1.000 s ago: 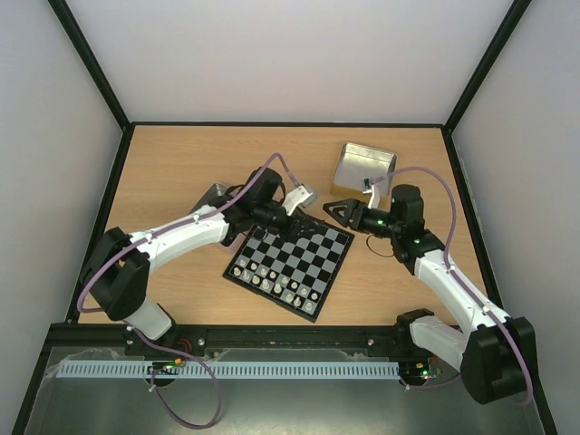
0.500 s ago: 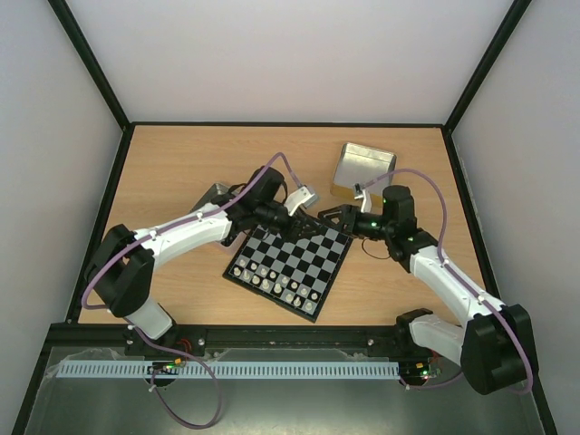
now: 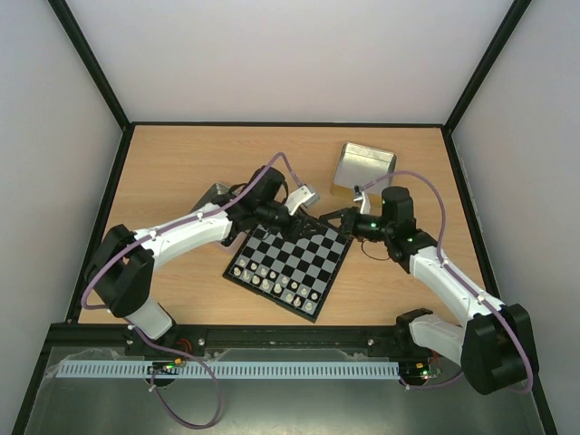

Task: Set up the chess pieces on the board
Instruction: Place the chess piece on the chessboard.

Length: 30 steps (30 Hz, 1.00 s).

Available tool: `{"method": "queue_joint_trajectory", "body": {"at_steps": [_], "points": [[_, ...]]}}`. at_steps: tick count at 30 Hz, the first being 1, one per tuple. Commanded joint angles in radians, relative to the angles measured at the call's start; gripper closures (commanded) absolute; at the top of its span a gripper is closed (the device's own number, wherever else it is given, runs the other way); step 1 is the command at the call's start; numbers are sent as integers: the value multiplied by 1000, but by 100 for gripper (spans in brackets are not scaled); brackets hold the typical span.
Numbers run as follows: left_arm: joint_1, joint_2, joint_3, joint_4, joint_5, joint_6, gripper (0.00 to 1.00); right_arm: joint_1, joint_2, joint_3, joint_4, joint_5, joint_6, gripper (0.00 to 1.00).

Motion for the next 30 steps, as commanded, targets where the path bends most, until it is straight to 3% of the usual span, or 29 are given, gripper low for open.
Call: {"method": "queue_joint_trajectory", "body": {"at_steps": [1,7,14,18,22,30], "points": [[10,1,12,29,-54,-37,67,18,-4,24,-23,32,-24,98],[80,-80,-100,79,-229,-153,41,110,44,141,-190,429,-205,98],[203,-283,-213,63,-627,-343,38,279,248,304,-217,819,-316,98],[290,-354,-246,29,-716,-426,38,371,388,396,-229,985,-398,98],[355,-386,-272,28,-674,-450,38,411,500,442,-207,1066,-477,98],[368,-390,-292,41,-659,-448,39,420,639,444,-96,1032,-527,98]]}}
